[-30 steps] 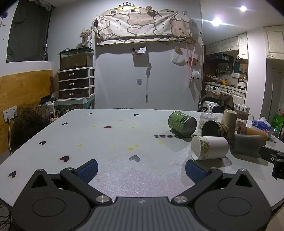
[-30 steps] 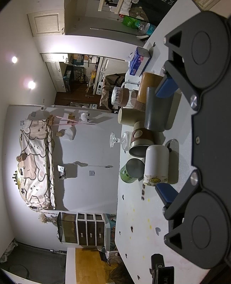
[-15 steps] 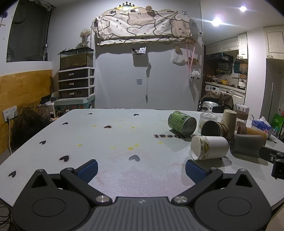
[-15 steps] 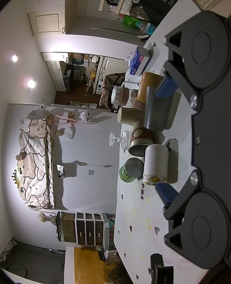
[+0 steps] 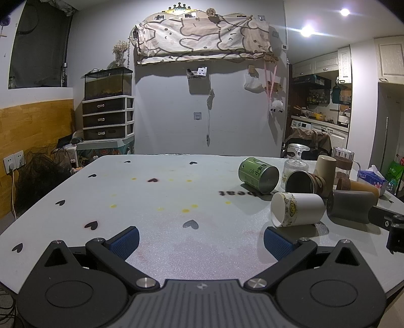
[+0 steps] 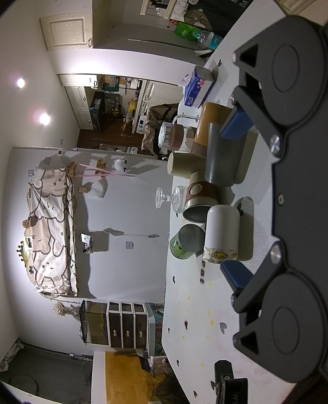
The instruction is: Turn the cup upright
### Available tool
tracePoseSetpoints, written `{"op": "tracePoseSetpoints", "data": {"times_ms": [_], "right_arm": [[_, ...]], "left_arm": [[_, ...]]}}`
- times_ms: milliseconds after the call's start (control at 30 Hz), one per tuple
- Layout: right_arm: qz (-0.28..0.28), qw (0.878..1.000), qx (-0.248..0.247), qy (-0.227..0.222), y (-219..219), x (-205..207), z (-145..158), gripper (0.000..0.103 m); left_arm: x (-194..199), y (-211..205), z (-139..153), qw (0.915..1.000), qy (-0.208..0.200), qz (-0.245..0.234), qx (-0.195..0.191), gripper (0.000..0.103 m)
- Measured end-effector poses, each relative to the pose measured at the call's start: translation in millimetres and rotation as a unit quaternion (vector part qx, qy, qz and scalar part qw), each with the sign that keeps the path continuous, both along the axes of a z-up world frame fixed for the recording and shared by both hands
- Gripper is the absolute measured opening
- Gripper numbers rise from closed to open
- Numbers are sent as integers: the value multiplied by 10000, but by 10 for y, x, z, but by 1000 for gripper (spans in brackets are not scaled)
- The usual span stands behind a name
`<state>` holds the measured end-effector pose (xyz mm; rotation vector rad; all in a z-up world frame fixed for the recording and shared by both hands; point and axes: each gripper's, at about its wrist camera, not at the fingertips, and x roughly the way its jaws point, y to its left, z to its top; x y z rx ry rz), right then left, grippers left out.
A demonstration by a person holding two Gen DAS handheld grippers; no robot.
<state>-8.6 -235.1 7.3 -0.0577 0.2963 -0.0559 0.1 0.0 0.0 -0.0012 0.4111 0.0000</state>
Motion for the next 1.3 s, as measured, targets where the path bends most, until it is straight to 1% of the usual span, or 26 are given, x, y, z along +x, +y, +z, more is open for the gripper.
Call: {"op": "tracePoseSetpoints", "data": {"times_ms": [1000, 1067, 1200, 1300], "right_arm": [[8, 10000, 9, -19, -9, -30, 11, 103], [8, 10000, 3, -19, -16, -33, 8, 103], [15, 10000, 20, -27, -37, -47, -1, 103], [29, 10000, 82, -39, -26, -28, 9, 103]], "left_arm": [[3, -2, -3, 10000, 23, -14, 4, 103], [6, -58, 16, 10000, 33, -45, 15, 103], [26, -42, -3, 9999, 25, -154, 26, 103], [66, -135, -14, 9996, -7, -297, 37, 103]]}}
